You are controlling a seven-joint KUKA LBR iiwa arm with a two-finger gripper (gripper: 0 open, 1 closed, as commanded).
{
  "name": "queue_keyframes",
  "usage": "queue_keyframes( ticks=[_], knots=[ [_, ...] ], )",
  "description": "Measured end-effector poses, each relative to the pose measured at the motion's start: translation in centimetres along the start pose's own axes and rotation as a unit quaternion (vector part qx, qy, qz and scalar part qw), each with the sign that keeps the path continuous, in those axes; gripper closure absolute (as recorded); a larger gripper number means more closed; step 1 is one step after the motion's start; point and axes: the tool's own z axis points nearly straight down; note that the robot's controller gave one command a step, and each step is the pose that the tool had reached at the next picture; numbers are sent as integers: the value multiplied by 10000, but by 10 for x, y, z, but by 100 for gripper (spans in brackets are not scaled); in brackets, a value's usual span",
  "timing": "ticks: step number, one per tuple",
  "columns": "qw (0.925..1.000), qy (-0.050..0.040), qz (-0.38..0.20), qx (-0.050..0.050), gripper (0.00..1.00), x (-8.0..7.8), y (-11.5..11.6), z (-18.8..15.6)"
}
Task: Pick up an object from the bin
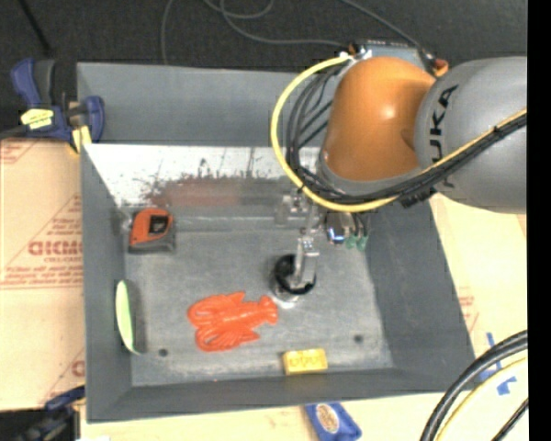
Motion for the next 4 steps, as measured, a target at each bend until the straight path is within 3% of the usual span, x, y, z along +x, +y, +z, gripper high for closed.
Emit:
queue_keyframes(
  ticks=[1, 2, 3, 4],
  knots=[
    [10000, -40, 4, -3, 0, -1, 0, -5],
    [9994, -80, -328, -1, 0, 9, -10, 15],
    [9967, -57, -805, 12, 0, 19, -23, 76],
    [9992, -13, -407, -5, 0, -16, -19, 96]
  ],
)
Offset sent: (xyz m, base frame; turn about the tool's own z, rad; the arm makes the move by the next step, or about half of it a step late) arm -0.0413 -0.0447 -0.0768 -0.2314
